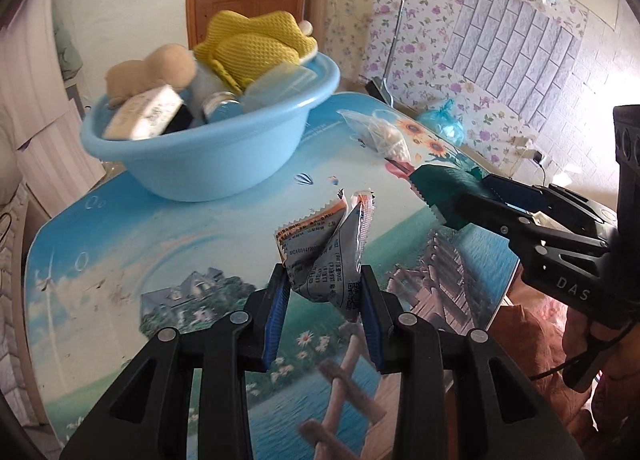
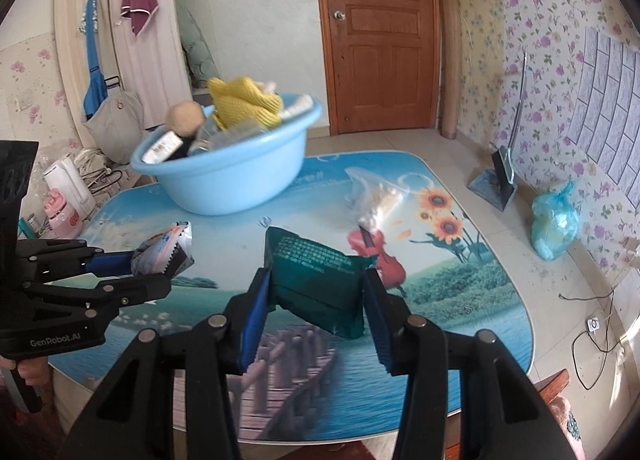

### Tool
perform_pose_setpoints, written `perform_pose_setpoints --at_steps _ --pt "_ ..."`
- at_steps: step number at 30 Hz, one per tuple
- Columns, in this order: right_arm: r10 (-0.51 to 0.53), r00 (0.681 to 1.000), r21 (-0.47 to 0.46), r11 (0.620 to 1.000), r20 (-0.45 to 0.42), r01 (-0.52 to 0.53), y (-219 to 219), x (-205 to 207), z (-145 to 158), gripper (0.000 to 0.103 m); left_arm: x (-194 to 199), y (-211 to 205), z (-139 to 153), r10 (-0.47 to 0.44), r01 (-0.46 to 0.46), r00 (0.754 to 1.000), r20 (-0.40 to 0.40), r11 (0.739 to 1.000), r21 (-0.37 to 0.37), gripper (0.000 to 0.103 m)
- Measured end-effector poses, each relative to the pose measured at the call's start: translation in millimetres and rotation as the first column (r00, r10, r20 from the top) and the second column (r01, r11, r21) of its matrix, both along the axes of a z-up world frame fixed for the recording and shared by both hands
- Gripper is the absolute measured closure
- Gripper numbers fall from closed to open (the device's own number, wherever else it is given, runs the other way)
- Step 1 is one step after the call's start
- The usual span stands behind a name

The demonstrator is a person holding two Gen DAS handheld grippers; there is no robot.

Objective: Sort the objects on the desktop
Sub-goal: 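Carry both packets into the blue basin and open both grippers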

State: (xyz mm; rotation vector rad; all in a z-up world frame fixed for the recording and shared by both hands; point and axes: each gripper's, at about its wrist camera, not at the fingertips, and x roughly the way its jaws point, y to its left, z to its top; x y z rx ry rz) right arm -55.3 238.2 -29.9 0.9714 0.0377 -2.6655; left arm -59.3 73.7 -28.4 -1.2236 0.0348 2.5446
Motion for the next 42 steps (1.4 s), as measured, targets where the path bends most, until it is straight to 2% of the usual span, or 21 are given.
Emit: perform_pose_setpoints --at_steps 7,20,26,35,42 --pt "0.011 1.0 -0.018 1.0 -0.017 -0.011 -10.9 12.1 12.5 0.058 11.8 -9.0 12.0 0.031 -0.031 0.999 -0.035 0.999 0.011 0.07" --pt "0.043 0.999 -0.044 0.998 -0.004 -0.044 -25.1 23.6 16.7 0.058 26.5 -25.2 12.5 0.051 -0.048 0.998 -0.04 0.997 0.053 0.07" --pt "0.044 0.999 -0.052 0.998 -0.028 -0.045 -30.3 25.3 25.7 0.058 28.6 -39.4 23.8 0.075 -0.07 0.995 -0.064 0.995 0.077 0.07" --pt "0.094 0.995 -0.053 0.994 -0.041 -0.096 -47.1 15.2 36.2 0.058 12.5 -57.0 38.2 0.112 -0.105 0.989 -0.095 0.992 0.071 0.07" --pt "0.119 0.992 -0.067 0.99 -0.051 -0.122 -60.2 -7.3 43.2 0.058 -17.6 -73.7 57.2 0.145 -0.139 0.981 -0.131 0.989 0.055 0.07"
